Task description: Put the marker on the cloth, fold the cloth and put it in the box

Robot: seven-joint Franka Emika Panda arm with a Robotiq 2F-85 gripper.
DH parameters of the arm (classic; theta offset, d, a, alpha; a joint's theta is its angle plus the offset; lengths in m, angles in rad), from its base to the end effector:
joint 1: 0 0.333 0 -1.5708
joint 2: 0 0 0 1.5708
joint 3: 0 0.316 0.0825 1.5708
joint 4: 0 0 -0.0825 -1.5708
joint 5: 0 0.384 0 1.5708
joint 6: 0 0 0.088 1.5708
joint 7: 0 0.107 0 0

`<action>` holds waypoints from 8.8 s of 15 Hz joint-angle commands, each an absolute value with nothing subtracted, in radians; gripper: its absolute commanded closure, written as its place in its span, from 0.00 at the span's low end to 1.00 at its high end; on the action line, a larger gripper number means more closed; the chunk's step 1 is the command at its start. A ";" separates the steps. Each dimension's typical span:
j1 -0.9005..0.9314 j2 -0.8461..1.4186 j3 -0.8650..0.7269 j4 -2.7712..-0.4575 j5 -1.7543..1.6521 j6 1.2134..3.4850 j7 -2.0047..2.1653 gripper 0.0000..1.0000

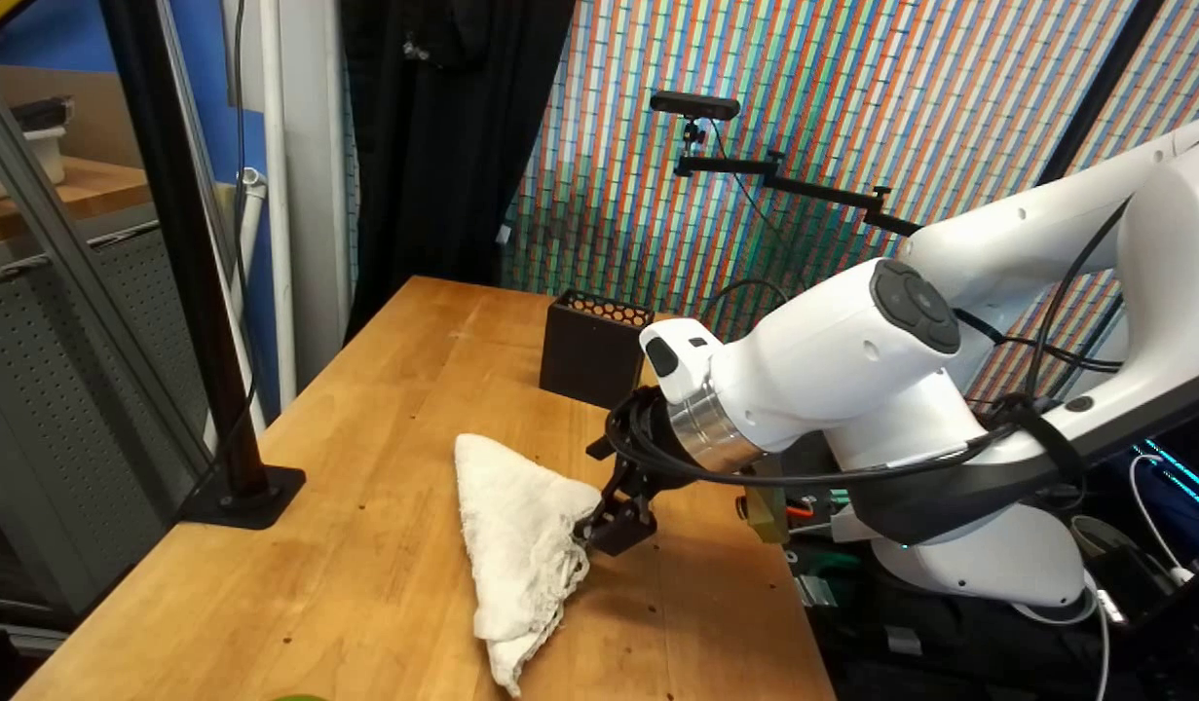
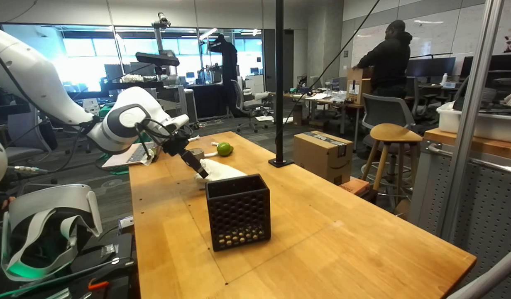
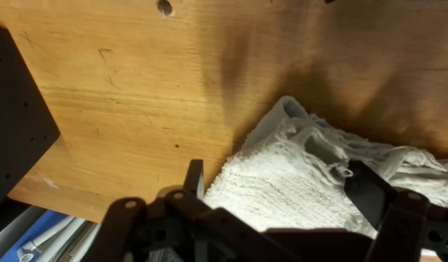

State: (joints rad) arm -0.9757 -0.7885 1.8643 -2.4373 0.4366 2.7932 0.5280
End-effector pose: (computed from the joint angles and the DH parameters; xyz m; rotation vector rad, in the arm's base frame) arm 0.3566 0.3549 0.2446 2.7704 0.1461 0.7862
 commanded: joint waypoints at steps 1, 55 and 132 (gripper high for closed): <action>-1.065 -0.754 1.919 -2.416 0.443 2.806 0.514 0.00; -1.187 -0.643 1.758 -2.258 0.366 2.796 0.377 0.92; 0.112 -0.377 0.132 -2.451 -0.425 2.356 -0.299 0.92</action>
